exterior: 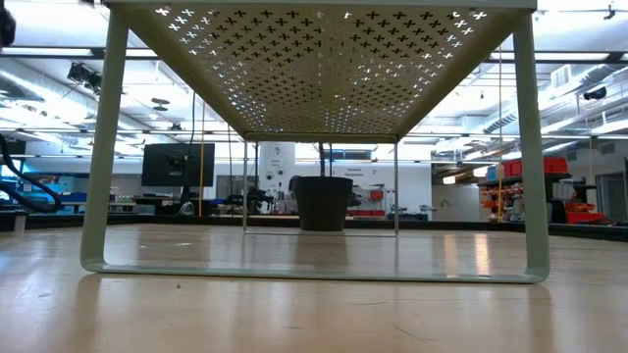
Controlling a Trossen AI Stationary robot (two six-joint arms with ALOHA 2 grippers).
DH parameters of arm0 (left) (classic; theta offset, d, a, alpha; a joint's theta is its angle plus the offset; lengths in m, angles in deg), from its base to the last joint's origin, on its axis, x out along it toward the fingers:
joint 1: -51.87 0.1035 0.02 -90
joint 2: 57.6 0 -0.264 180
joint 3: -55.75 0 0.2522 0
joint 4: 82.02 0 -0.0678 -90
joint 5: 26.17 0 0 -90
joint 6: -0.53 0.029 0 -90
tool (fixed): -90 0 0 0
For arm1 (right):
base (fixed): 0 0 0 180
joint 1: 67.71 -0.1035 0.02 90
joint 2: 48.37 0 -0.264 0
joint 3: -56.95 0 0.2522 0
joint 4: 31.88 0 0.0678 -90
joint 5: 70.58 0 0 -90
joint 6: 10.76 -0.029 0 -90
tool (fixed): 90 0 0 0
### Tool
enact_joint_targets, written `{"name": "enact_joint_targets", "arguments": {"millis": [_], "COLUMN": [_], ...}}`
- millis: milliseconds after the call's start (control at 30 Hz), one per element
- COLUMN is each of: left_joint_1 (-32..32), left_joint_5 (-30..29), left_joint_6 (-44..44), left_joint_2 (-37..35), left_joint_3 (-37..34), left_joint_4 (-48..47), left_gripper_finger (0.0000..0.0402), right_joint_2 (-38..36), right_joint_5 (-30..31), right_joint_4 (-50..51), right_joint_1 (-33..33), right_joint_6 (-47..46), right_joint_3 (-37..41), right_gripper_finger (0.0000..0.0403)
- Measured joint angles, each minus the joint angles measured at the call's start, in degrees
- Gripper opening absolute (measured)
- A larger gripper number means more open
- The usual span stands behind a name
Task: Pick & Place candle stick holders
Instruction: Return to Home Position
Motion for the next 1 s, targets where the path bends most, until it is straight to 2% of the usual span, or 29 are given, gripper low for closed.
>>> {"name": "enact_joint_targets", "arguments": {"millis": [100, 233, 300, 433, 533, 633, 700, 767, 867, 1000], "left_joint_1": [2.2, 7.4, 10.7, 17.0, 22.1, 28.5, 32.6, 35.5, 37.5, 37.5], "left_joint_5": [2.7, 8.8, 9.2, 13.0, 17.4, 26.8, 32.5, 36.3, 38.0, 35.9], "left_joint_6": [-3.6, -7.8, -10.2, -15.7, -22.8, -32.3, -38.5, -42.2, -44.6, -42.2], "left_joint_2": [-5.4, -11.0, -13.0, -15.4, -16.1, -16.1, -16.1, -16.0, -16.1, -16.1], "left_joint_3": [-5.7, -12.2, -15.2, -20.5, -20.6, -20.6, -20.6, -20.6, -20.6, -20.6], "left_joint_4": [0.0, 0.1, 0.0, -0.4, -8.9, -17.9, -24.7, -29.1, -31.6, -32.0], "left_gripper_finger": [0.0399, 0.0399, 0.0399, 0.0399, 0.0399, 0.0399, 0.0399, 0.0399, 0.0399, 0.0399], "right_joint_2": [-8.6, -18.9, -23.7, -31.5, -35.1, -35.7, -35.7, -35.6, -35.6, -35.2], "right_joint_5": [-0.2, -4.2, -9.3, -25.5, -35.6, -42.2, -48.9, -54.3, -54.8, -54.0], "right_joint_4": [-16.3, -44.4, -59.1, -77.9, -82.8, -83.2, -83.7, -85.9, -90.2, -83.6], "right_joint_1": [1.2, 6.9, 11.4, 23.2, 32.1, 40.0, 44.3, 47.3, 50.3, 51.7], "right_joint_6": [7.4, 28.3, 37.6, 48.6, 51.5, 50.5, 48.8, 47.7, 45.5, 44.0], "right_joint_3": [13.2, 29.7, 37.0, 48.6, 53.2, 56.2, 58.2, 60.8, 67.0, 67.4], "right_gripper_finger": [0.0340, 0.0340, 0.0340, 0.0340, 0.0340, 0.0340, 0.0340, 0.0340, 0.0340, 0.0340]}}
